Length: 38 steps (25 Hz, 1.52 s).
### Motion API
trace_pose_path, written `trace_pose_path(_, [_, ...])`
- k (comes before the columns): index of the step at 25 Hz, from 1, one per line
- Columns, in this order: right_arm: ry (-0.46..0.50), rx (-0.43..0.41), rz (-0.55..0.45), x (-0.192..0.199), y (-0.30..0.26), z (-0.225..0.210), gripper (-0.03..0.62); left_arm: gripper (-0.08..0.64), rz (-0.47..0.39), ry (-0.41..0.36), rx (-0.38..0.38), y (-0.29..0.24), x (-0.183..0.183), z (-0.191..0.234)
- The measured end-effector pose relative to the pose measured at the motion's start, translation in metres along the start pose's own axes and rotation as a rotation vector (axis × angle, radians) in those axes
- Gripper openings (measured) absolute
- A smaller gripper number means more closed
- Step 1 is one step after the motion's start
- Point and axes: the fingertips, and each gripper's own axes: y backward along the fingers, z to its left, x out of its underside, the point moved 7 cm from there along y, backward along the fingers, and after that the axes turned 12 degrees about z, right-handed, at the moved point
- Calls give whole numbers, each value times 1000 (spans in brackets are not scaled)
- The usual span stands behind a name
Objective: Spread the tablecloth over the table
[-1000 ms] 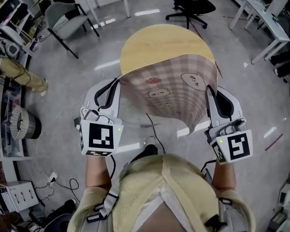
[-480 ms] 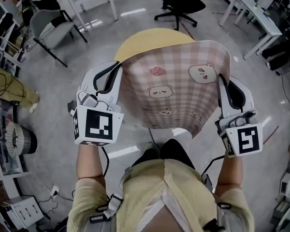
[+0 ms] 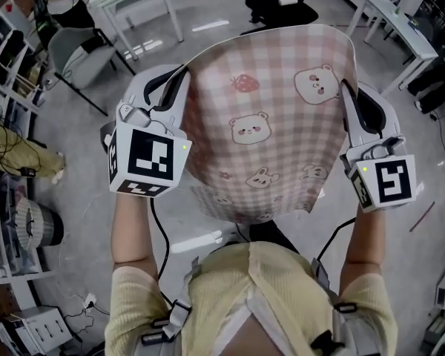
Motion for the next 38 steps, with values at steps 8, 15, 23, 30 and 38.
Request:
trace_pose_path(8, [136, 54, -79, 10, 4, 11, 9, 9, -71, 25, -167, -5, 12, -17])
trace_pose_path(15, [168, 97, -84, 34, 10, 21, 9, 8, -87, 4, -180, -9, 21, -38])
trace_pose_path(23, [276, 160, -136, 12, 3, 15, 9, 9, -132, -34, -254, -11, 14, -20])
trace_pose_path(30, [384, 223, -204, 5, 14, 23, 10, 11, -159, -96, -345, -8, 13, -21])
trace_pose_path(38, [354, 186, -100, 3, 4, 23, 10, 12, -41, -165, -259, -25, 10, -18])
